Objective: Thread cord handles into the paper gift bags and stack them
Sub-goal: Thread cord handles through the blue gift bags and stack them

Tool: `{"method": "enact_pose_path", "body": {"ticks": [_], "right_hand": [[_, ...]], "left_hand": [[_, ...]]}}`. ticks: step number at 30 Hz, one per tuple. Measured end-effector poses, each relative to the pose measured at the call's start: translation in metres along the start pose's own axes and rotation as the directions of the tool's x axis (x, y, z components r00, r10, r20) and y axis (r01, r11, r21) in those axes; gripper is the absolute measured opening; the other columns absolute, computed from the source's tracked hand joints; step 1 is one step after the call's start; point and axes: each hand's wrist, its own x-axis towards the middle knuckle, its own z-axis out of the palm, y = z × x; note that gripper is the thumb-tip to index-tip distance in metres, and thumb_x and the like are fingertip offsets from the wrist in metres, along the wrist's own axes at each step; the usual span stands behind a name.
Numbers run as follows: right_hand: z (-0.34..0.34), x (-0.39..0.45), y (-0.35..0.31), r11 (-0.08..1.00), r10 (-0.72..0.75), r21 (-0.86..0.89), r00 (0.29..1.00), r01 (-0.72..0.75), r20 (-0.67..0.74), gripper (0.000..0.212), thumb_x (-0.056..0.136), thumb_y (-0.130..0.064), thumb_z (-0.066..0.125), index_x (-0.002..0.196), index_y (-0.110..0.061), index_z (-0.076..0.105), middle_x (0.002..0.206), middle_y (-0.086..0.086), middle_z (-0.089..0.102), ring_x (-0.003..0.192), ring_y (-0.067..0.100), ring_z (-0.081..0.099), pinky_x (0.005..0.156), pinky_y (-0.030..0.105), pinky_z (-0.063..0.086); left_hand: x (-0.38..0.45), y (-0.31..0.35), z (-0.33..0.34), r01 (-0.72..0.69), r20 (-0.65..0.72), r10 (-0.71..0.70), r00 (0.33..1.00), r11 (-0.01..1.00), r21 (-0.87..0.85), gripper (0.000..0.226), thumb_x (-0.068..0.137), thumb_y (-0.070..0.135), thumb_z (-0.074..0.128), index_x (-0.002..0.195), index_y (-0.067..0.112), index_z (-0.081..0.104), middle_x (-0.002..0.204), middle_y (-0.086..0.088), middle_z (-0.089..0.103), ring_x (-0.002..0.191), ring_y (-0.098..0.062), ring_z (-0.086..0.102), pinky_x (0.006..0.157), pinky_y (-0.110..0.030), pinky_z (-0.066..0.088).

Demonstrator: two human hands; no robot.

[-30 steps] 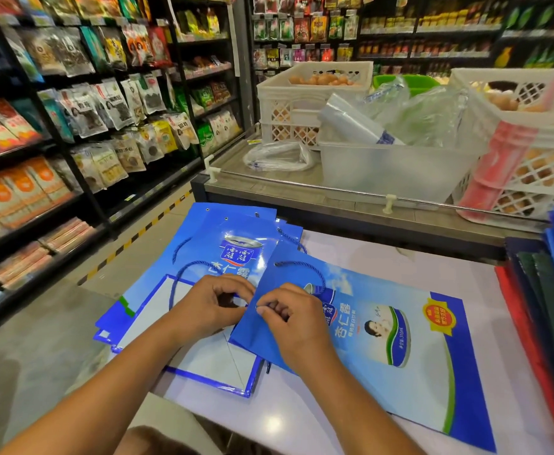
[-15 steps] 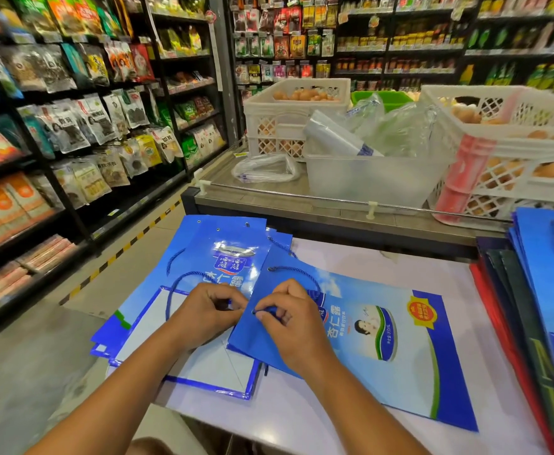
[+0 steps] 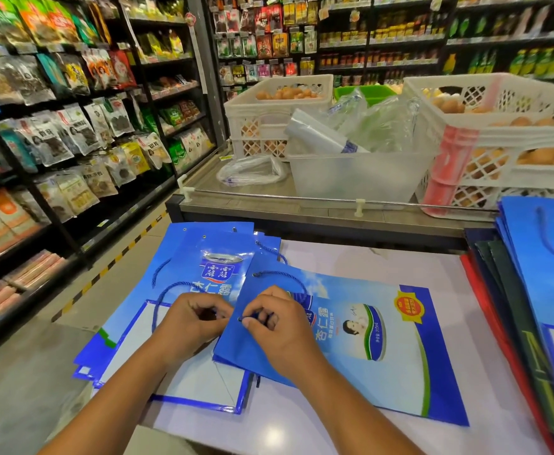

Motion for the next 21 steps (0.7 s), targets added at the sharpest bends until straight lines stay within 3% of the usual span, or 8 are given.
{"method": "enact_pose_path", "body": {"ticks": [3,5,7,15,21], "right_hand": [[-0.001,-0.001,-0.001,1.000,0.014,-0.004,1.000,-0.014,0.017,0.013,0.089,-0.011,0.077,0.085,-0.023,0.074,0.094,-0.011,0.056,0.072,0.014,0.056,0.068,0.018,0.048],[-0.003,-0.002,0.000,0.999,0.003,-0.034,1.000,-0.003,0.016,0.010,0.089,-0.011,0.076,0.085,-0.021,0.075,0.092,-0.011,0.058,0.072,0.014,0.056,0.068,0.016,0.046],[-0.005,-0.002,0.000,0.999,-0.007,-0.042,1.000,0.007,0.008,0.010,0.088,-0.010,0.076,0.085,-0.020,0.075,0.090,-0.011,0.060,0.071,0.012,0.058,0.068,0.015,0.045],[-0.018,-0.004,0.002,1.000,0.005,-0.008,0.999,-0.005,0.034,0.011,0.090,-0.009,0.076,0.088,-0.020,0.075,0.091,-0.011,0.065,0.074,0.014,0.062,0.069,0.018,0.049],[-0.015,-0.007,0.003,0.999,0.013,-0.048,0.998,-0.010,0.060,0.010,0.094,-0.012,0.072,0.090,-0.021,0.071,0.092,-0.012,0.061,0.075,0.014,0.060,0.070,0.018,0.048]], "left_hand": [[0.001,0.001,-0.003,0.000,0.004,0.000,1.000,0.999,0.052,0.008,0.080,0.003,0.080,0.088,0.001,0.078,0.081,-0.027,0.063,0.074,-0.031,0.062,0.068,-0.037,0.058],[0.006,-0.001,-0.006,0.018,0.019,-0.019,1.000,0.995,0.096,0.007,0.083,-0.002,0.080,0.089,0.002,0.078,0.084,-0.027,0.065,0.078,-0.040,0.063,0.073,-0.045,0.058],[0.010,0.000,-0.006,0.023,0.029,-0.027,0.999,0.990,0.140,0.010,0.084,-0.006,0.080,0.086,0.004,0.078,0.081,-0.024,0.067,0.075,-0.036,0.063,0.073,-0.046,0.057],[0.011,0.011,-0.005,0.024,0.091,-0.040,0.995,0.985,0.170,0.021,0.085,-0.011,0.076,0.086,0.009,0.079,0.080,-0.019,0.069,0.075,-0.027,0.066,0.073,-0.036,0.058],[0.009,0.018,0.003,0.109,0.095,-0.132,0.987,0.971,0.212,0.028,0.089,-0.017,0.062,0.085,0.007,0.075,0.071,-0.008,0.057,0.054,-0.010,0.049,0.048,-0.019,0.040]]}}
